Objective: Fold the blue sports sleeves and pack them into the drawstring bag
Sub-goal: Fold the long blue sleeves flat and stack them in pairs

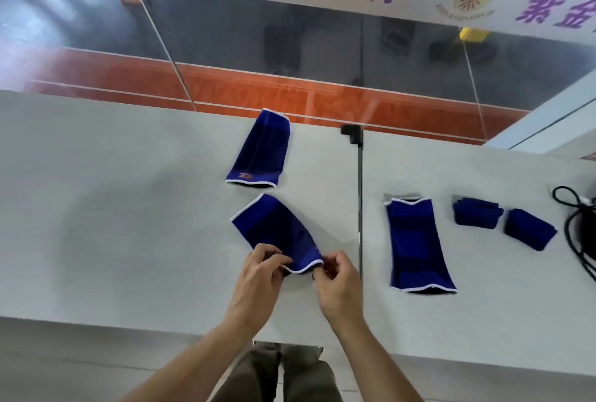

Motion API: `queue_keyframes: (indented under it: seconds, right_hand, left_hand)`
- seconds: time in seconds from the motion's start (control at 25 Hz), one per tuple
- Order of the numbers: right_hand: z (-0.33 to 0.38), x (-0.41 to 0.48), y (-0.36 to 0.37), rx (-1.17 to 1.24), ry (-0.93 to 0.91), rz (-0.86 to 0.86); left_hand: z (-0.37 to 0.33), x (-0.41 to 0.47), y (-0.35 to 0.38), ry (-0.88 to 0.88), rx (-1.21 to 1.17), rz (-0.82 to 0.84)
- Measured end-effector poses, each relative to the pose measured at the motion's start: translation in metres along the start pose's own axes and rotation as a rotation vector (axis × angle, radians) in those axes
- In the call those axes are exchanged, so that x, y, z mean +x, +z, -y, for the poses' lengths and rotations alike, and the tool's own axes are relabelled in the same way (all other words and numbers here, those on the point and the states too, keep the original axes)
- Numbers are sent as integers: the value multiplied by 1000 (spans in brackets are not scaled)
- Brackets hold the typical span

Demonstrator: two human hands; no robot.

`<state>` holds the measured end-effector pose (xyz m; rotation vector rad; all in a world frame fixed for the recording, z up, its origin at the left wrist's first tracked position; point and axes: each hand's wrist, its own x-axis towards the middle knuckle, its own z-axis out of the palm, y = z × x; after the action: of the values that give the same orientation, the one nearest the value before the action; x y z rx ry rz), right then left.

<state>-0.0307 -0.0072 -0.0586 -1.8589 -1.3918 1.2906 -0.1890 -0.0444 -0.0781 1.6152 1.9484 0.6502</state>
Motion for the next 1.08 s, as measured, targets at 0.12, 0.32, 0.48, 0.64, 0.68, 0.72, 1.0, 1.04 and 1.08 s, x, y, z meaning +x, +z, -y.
queue_keyframes:
  seconds: [0.12,0.32,0.48,0.64,0.68,0.72,1.0,1.04,1.08]
  right_hand:
    - [-7,-2,-9,-151,-39,-174]
    - [-31,-13,-26,-369,-138,-230]
    - [-53,-10,-32,-529,-224,-102]
    - [-59,-15,-32,-567,-322,-87]
    - [-60,-16,-29,-570,-342,-102]
    - [-61,-15,-26,-593,-359,-97]
    - [-50,25,-18,-767,-286,6]
    - [-48,32,-20,-775,-282,7]
    - [-46,39,-21,-781,-287,7]
  left_hand:
    - [-15,10,4,-23,-13,-37]
    - [-45,28,19,-52,-89,-45]
    - [-28,14,28,141,55,69]
    - [-3,-22,21,289,274,218]
    - [0,-29,21,316,322,233]
    - [1,-32,23,331,360,232]
    - [-2,11,30,197,390,251]
    - [-1,30,25,185,380,217]
    - [0,51,18,151,370,169]
